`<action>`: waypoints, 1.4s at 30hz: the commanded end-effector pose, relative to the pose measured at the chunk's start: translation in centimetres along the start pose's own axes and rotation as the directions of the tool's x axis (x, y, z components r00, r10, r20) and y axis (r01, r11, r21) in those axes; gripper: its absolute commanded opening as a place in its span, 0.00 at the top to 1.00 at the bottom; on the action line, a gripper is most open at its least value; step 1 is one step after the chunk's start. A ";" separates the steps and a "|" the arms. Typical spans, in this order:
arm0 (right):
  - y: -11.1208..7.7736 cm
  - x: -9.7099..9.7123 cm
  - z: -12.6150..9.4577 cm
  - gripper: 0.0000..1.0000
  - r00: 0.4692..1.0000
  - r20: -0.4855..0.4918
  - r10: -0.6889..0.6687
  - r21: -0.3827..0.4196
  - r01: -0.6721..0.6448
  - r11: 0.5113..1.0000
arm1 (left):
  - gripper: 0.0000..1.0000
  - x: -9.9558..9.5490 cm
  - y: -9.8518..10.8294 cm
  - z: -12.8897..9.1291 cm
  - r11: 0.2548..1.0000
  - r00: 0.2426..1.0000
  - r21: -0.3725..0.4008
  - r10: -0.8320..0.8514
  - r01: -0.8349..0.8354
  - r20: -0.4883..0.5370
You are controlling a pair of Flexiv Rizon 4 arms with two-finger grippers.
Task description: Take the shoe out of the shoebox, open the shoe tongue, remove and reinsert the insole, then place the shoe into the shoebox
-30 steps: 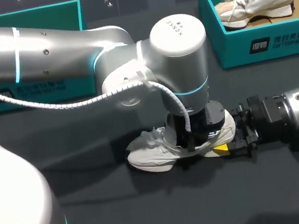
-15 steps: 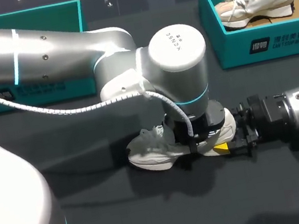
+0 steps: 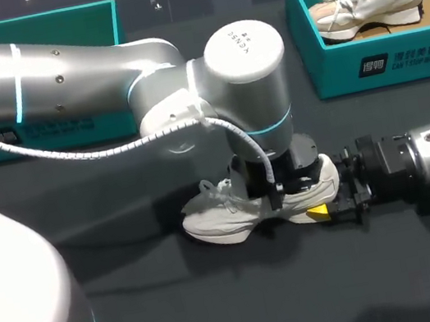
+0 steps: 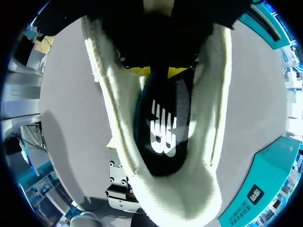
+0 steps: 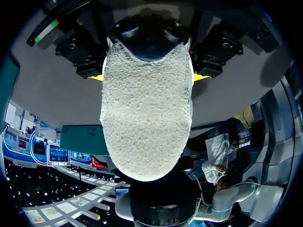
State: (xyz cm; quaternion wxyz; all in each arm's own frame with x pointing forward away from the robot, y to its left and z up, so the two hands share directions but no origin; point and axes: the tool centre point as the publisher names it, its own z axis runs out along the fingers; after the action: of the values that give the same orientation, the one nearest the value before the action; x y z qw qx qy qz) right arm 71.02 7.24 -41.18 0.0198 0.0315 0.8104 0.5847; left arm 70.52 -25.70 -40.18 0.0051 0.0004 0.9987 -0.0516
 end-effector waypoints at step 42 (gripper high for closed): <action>0.1 0.4 0.1 1.00 1.000 0.001 -0.001 0.004 0.001 1.000 | 1.00 -1.6 3.3 -2.6 0.965 0.958 0.207 -0.101 0.160 -0.267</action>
State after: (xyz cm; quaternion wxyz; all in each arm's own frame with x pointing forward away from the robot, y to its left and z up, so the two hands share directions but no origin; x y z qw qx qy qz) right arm 70.97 7.51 -40.95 0.0200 0.0316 0.8104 0.5847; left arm 71.71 -23.29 -38.02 -0.1244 -0.0594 0.9779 -0.1570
